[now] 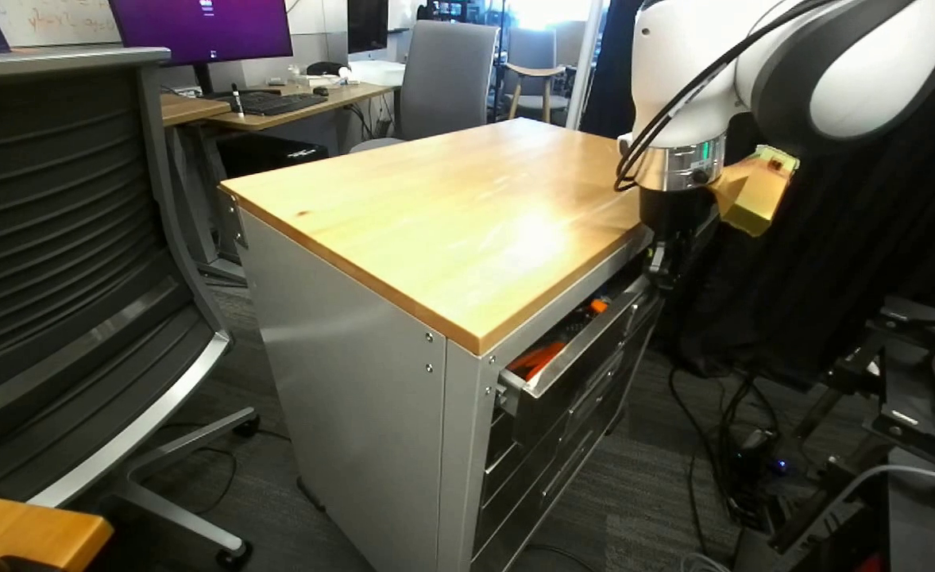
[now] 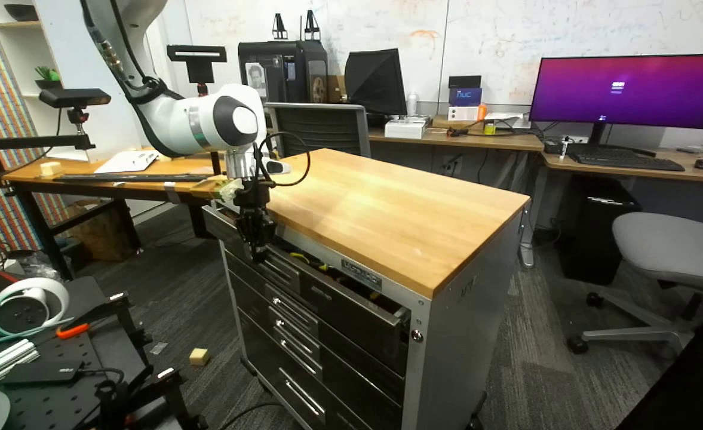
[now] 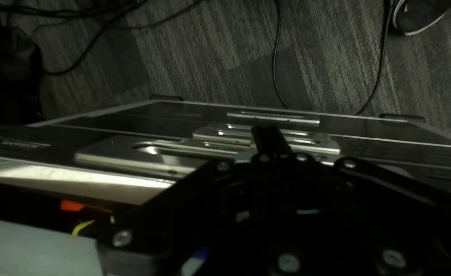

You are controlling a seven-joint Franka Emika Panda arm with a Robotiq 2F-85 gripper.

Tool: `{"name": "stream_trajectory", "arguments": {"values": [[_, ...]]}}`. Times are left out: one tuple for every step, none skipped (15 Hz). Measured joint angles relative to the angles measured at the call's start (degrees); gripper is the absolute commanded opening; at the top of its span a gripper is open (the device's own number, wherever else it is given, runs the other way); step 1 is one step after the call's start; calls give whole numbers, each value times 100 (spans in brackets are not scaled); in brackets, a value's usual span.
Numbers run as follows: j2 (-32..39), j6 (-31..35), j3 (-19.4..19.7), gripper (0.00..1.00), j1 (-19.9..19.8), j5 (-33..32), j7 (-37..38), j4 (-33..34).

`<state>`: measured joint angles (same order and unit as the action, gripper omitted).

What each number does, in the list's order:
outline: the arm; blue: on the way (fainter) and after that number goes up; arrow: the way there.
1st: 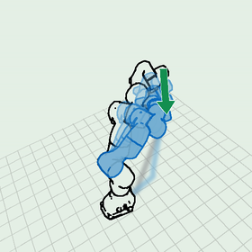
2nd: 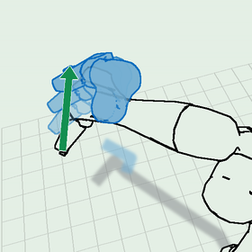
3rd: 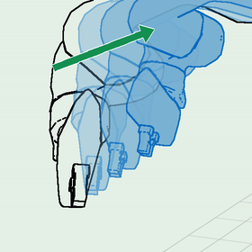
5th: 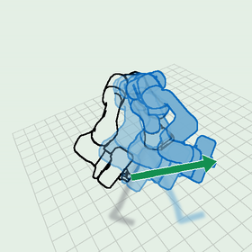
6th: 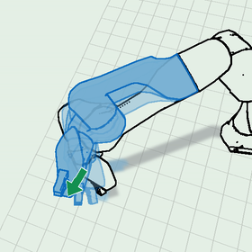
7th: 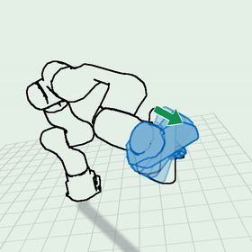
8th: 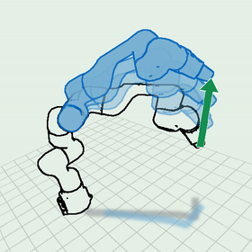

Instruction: Pick up the screwdriver from the top of cabinet, put it in the drawer and close the drawer

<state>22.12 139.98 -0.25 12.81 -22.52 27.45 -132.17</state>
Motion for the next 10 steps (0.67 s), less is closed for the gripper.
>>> {"name": "stream_trajectory", "arguments": {"values": [[32, 346, 69, 5, 82, -188, 207, -51], [80, 674, 156, 5, 173, -379, 426, -97], [135, 1002, 277, 5, 285, -596, 677, -141], [181, 1319, 427, 6, 409, -827, 936, -190], [197, 1605, 601, 5, 550, -1074, 1212, -239], [216, 1865, 784, 6, 695, -1319, 1492, -287], [234, 2091, 960, 6, 827, -1600, 1810, -334], [236, 2285, 1133, 6, 964, -1904, 2159, -400], [237, 2480, 1322, 31, 1116, -2213, 2527, -470], [240, 2656, 1518, 33, 1270, -2519, 2887, -526]]}}
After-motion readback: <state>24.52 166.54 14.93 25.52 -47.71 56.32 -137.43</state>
